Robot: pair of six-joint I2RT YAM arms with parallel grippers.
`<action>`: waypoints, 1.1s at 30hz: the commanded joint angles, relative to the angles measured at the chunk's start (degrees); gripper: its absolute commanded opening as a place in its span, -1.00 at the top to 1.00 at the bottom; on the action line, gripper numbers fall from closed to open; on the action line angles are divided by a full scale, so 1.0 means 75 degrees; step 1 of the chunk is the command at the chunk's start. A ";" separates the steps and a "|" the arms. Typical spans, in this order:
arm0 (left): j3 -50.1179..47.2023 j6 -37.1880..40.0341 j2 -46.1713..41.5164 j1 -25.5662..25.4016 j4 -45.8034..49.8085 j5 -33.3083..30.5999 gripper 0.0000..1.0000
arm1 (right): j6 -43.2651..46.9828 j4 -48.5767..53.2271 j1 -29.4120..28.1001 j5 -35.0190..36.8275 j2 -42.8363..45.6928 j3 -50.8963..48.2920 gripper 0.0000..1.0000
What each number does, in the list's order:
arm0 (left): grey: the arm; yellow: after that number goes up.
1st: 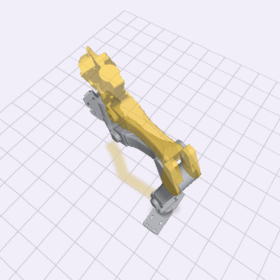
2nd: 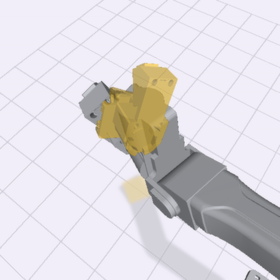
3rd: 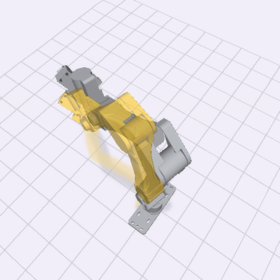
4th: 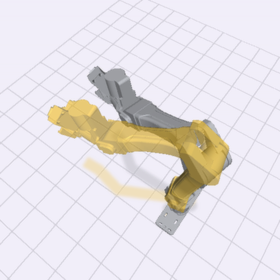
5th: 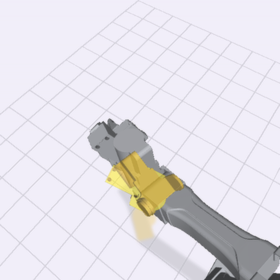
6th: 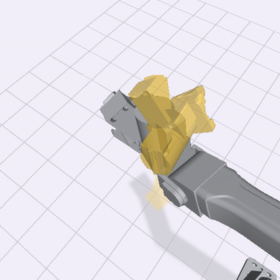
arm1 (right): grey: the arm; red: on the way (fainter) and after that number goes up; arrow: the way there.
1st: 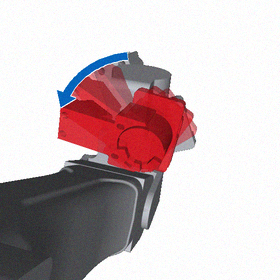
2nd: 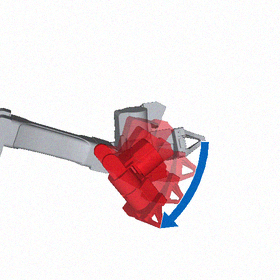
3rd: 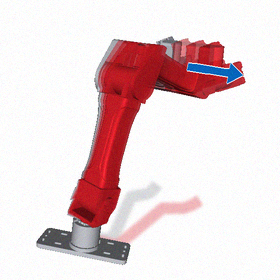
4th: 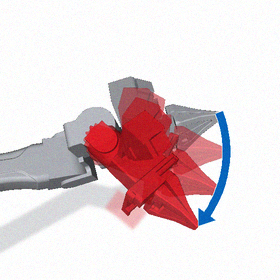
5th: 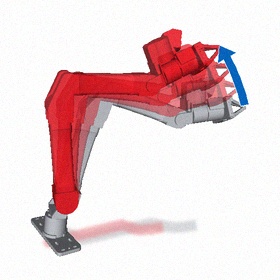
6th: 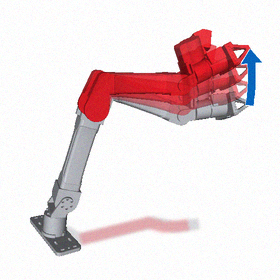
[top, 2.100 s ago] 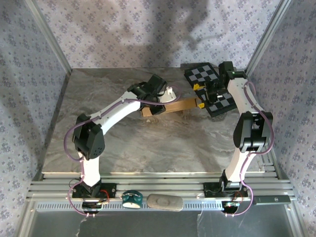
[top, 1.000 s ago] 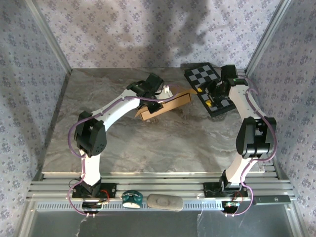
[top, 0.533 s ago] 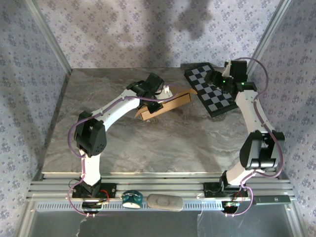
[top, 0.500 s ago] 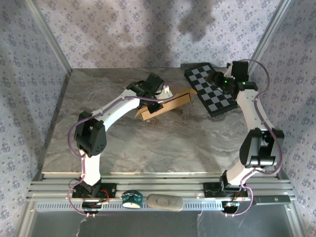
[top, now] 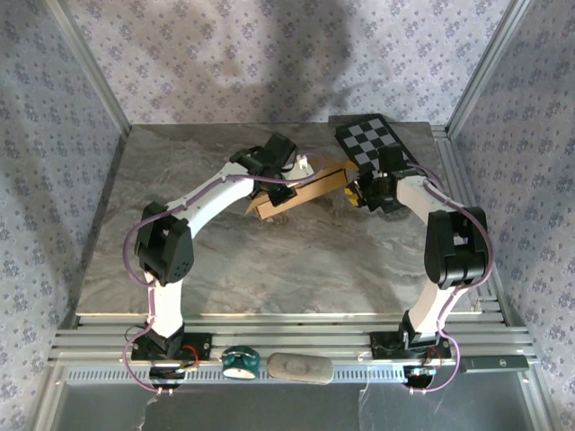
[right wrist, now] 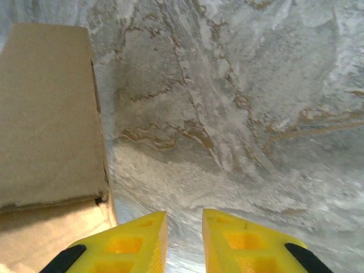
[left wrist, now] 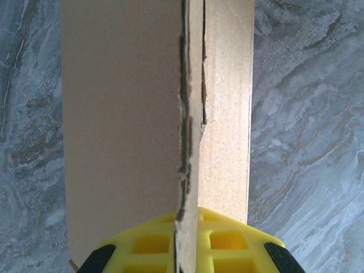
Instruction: Fold the paper box
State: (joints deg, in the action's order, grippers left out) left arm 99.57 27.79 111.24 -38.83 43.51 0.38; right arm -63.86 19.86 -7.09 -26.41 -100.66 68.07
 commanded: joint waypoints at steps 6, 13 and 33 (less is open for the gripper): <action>-0.0045 -0.0201 -0.0207 0.0013 0.0209 0.0524 1.00 | -0.1349 -0.1447 -0.0067 -0.0264 -0.0090 -0.0789 0.61; 0.0034 -0.0312 -0.0208 -0.0043 0.0272 0.0564 1.00 | -0.2037 -0.2930 -0.0294 -0.0196 -0.0305 -0.1267 0.58; 0.1322 -0.1820 0.0184 -0.0454 0.1055 0.1794 1.00 | -0.3718 -0.5234 -0.0875 0.0307 0.0048 -0.1554 0.59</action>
State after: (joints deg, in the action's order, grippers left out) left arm 106.98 16.60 111.33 -40.66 48.97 7.90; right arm -89.03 -15.55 -12.86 -25.02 -102.52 55.48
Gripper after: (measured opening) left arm 0.068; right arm 0.209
